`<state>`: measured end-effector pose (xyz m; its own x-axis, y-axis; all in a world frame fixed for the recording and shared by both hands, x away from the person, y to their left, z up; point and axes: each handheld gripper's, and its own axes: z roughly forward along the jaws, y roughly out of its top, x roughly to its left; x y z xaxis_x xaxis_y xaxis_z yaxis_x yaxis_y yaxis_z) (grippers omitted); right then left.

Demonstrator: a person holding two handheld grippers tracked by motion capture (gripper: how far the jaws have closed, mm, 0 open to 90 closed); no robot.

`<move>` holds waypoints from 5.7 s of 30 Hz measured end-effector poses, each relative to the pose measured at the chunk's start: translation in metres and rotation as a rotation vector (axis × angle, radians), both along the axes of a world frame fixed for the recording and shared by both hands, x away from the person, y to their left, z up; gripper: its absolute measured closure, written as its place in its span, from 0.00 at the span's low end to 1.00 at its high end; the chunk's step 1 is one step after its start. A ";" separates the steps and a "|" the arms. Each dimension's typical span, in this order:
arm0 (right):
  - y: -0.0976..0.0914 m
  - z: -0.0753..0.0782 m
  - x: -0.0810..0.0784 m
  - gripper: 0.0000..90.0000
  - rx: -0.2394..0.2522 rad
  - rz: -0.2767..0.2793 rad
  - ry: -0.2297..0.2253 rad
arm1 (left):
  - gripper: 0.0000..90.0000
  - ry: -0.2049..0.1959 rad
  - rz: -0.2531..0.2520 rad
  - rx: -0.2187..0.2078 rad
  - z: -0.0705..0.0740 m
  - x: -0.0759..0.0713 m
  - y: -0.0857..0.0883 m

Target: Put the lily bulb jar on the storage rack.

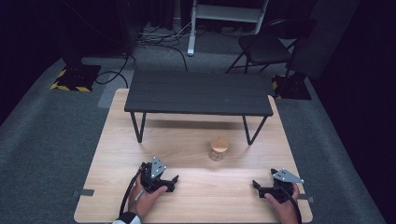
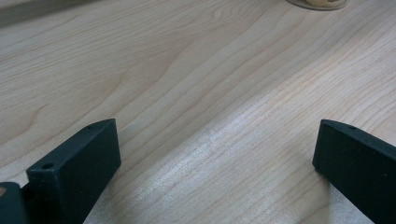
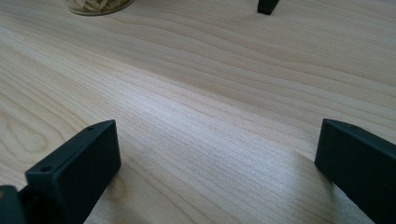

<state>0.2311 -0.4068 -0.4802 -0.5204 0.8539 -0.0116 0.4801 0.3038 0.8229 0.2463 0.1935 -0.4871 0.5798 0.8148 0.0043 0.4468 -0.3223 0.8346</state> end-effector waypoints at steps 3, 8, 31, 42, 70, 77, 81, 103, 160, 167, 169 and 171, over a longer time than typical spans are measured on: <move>0.000 0.000 0.000 0.00 0.000 0.000 0.000 | 0.01 0.000 0.000 0.001 0.000 0.000 0.000; 0.000 0.000 0.000 0.00 0.000 0.000 0.001 | 0.01 0.000 -0.001 0.001 0.000 0.000 0.000; -0.001 0.007 0.006 0.00 -0.023 0.037 0.019 | 0.01 0.001 -0.002 0.002 0.000 0.001 0.000; 0.028 0.024 0.021 0.00 -0.018 0.161 -0.036 | 0.01 0.001 -0.002 0.001 0.000 0.001 0.000; 0.093 0.065 0.092 0.01 -0.045 0.334 -0.067 | 0.01 0.001 -0.004 0.002 0.000 0.001 0.001; 0.107 0.068 0.104 0.01 -0.067 0.356 -0.058 | 0.01 0.001 -0.005 0.001 0.000 0.001 0.001; 0.111 0.068 0.111 0.01 -0.071 0.361 -0.057 | 0.01 0.000 -0.006 0.001 0.000 0.001 0.001; 0.123 0.061 0.141 0.27 -0.057 0.383 0.006 | 0.01 0.002 -0.003 -0.003 0.000 0.002 0.000; 0.129 0.261 0.148 0.28 -0.002 0.390 -0.033 | 0.01 0.003 -0.005 0.001 0.001 0.003 0.000; 0.136 0.279 0.148 0.28 -0.016 0.365 -0.069 | 0.01 0.003 -0.005 0.001 0.001 0.003 0.000; 0.138 0.283 0.149 0.28 -0.023 0.348 -0.077 | 0.01 0.003 -0.005 0.001 0.001 0.003 0.000; 0.139 0.284 0.151 0.28 -0.029 0.325 -0.084 | 0.01 0.003 -0.005 0.001 0.001 0.003 0.000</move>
